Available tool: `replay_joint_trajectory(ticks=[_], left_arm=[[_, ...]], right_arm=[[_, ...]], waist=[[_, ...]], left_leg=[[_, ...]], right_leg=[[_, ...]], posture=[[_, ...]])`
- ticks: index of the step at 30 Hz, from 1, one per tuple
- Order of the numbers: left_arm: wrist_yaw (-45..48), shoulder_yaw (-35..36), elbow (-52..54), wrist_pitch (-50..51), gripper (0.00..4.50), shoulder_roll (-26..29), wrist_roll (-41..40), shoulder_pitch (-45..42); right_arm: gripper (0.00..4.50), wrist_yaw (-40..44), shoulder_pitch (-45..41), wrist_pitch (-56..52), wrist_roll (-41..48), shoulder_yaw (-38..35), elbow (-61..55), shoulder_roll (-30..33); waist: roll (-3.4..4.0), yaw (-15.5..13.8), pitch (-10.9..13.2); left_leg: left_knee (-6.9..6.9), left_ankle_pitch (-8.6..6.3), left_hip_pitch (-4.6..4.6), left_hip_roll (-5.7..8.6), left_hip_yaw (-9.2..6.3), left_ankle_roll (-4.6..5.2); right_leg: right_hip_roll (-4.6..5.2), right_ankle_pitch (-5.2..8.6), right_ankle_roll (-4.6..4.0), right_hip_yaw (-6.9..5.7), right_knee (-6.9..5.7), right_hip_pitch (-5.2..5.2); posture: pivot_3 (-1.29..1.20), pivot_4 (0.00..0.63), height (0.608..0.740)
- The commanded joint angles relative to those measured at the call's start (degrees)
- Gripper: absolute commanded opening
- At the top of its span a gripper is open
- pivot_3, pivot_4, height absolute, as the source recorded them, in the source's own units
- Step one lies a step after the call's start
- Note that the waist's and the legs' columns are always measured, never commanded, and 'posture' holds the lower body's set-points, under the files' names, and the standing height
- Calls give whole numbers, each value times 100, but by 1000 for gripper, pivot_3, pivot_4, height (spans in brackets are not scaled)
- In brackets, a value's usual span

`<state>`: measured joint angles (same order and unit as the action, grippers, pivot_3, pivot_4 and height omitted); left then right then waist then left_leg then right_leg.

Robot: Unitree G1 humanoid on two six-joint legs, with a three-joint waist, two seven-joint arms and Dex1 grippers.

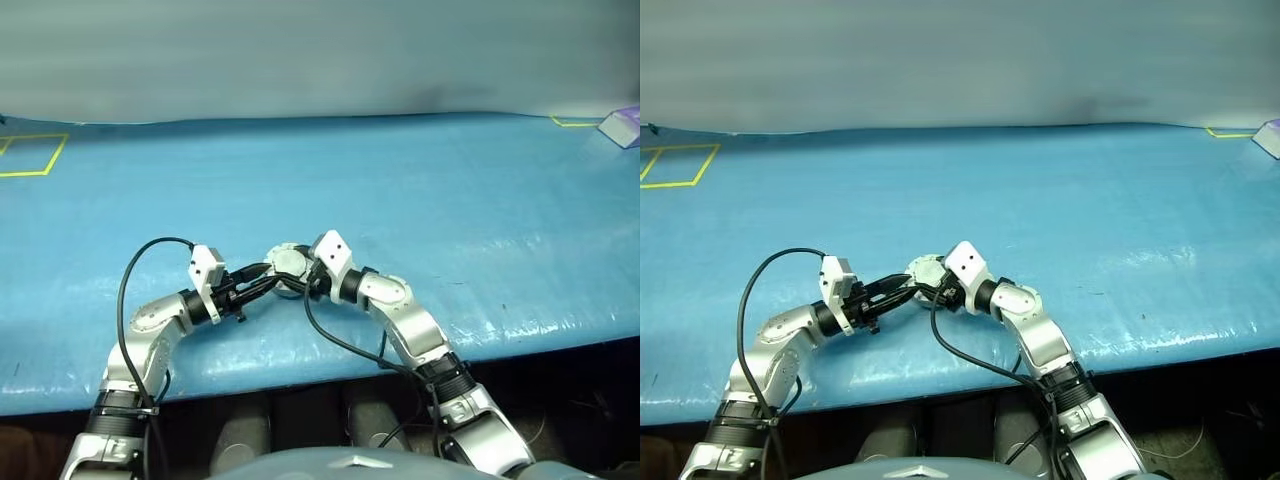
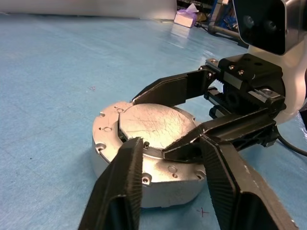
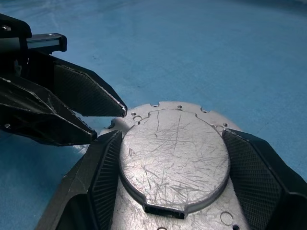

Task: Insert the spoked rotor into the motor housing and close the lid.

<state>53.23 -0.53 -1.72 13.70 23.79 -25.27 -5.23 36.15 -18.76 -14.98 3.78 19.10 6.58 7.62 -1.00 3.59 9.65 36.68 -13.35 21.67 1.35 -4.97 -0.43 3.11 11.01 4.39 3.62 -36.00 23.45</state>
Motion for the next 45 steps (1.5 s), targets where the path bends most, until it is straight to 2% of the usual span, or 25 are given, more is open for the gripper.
replay_joint_trajectory(ticks=[1,2,3,18,27,29,32,40,45], left_arm=[[-114,9,-47,74,406,-39,43,-125],[-118,2,-54,82,89,-40,48,-131],[-133,-7,-69,78,37,-42,74,-140],[-508,-393,-295,368,37,170,854,-200],[-423,-395,-283,420,37,135,788,-243],[-416,-387,-283,415,0,118,768,-246],[-376,-380,-252,438,0,84,700,-240],[-306,-394,-97,471,0,26,606,-184],[-172,-387,-38,494,0,-73,448,-180]], right_arm=[[3004,-5,150,-143,-100,111,223,38],[3004,-11,156,-141,-103,108,218,39],[3004,-18,164,-140,-103,102,210,41],[3004,-86,273,-178,-103,88,-7,41],[3004,180,304,-305,117,77,-185,98],[3729,178,300,-328,108,84,-259,138],[4462,111,347,-238,35,95,-498,184],[4462,-232,778,-322,407,-278,-1729,93],[4462,-601,957,-565,668,-643,-2121,-31]], waist=[[-1,-2,-1],[-1,1,-1],[-2,2,-1],[2,-26,-44],[20,-54,-79],[20,-68,-79],[19,-76,-79],[21,-127,-77],[19,-155,-75]], left_leg=[[3,0,0,0,-1,0],[4,0,1,0,0,0],[4,0,1,0,1,0],[-10,0,-1,2,0,0],[-14,-1,-3,5,0,-1],[-18,-1,-3,6,0,0],[-26,-1,-3,8,0,0],[-55,-1,3,9,0,-1],[-58,-1,7,11,-1,-1]], right_leg=[[-1,0,0,0,0,0],[0,0,0,0,0,-1],[0,0,0,0,0,-1],[3,1,-1,0,6,-1],[6,2,0,-1,10,-1],[7,4,1,-1,13,-1],[9,8,3,-1,16,-1],[12,21,-2,-1,17,17],[16,23,-1,-2,18,20]], posture=[[0,150,740],[0,150,740],[0,150,740],[0,150,740],[0,150,740],[0,150,740],[0,150,740],[0,150,740],[0,150,740]])
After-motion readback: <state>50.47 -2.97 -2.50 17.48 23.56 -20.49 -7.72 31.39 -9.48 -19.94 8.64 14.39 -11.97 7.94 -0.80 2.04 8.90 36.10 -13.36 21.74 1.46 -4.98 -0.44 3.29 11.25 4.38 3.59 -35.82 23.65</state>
